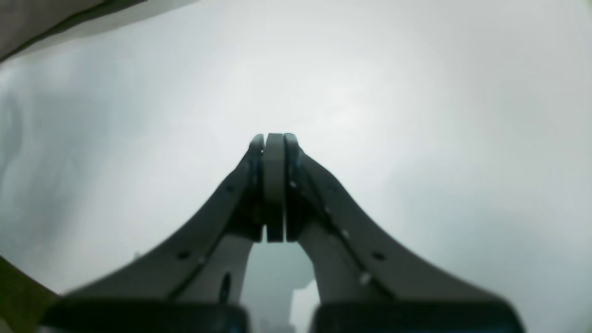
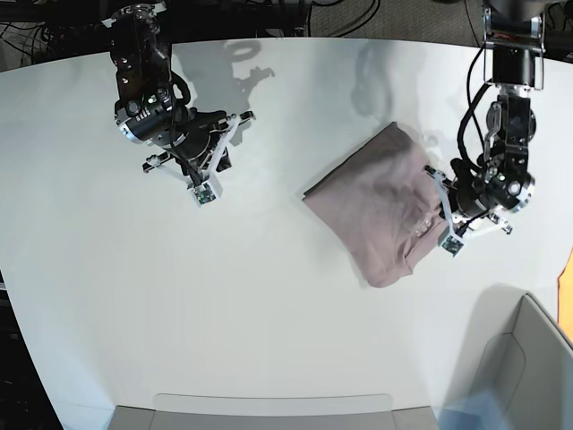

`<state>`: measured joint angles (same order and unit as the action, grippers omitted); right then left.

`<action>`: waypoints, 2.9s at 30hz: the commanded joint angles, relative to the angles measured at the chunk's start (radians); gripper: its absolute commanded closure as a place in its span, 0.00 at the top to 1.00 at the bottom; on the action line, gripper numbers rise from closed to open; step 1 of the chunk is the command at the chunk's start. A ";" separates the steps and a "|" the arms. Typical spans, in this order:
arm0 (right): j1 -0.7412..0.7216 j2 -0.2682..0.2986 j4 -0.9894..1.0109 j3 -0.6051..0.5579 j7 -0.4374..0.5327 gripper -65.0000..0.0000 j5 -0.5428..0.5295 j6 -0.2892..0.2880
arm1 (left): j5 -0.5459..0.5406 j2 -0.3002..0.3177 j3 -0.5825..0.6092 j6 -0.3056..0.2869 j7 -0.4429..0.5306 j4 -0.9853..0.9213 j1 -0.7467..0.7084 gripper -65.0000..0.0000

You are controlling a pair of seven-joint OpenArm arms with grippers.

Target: Fold the T-shirt properly

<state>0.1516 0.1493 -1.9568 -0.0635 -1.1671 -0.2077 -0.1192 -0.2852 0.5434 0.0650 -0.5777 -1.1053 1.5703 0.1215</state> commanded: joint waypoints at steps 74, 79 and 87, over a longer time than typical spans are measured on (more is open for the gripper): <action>0.613 0.643 -0.063 -0.410 0.253 0.00 0.024 -0.001 | -0.118 -0.653 -0.844 -0.003 0.193 0.298 -1.046 0.00; 0.543 0.643 0.041 -0.487 0.253 0.00 0.029 -0.001 | -0.116 -0.610 -0.750 0.002 0.268 0.114 -1.041 0.00; 0.359 0.637 0.254 -0.709 0.281 0.00 0.030 0.002 | 0.128 -0.576 -0.650 0.003 0.356 -0.184 -0.879 0.00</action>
<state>0.5003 0.7776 -1.6867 -0.7753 -0.8928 -0.1616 -0.1123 -0.1513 -0.0360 -0.5823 -0.5751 -0.7502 1.3720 -0.7406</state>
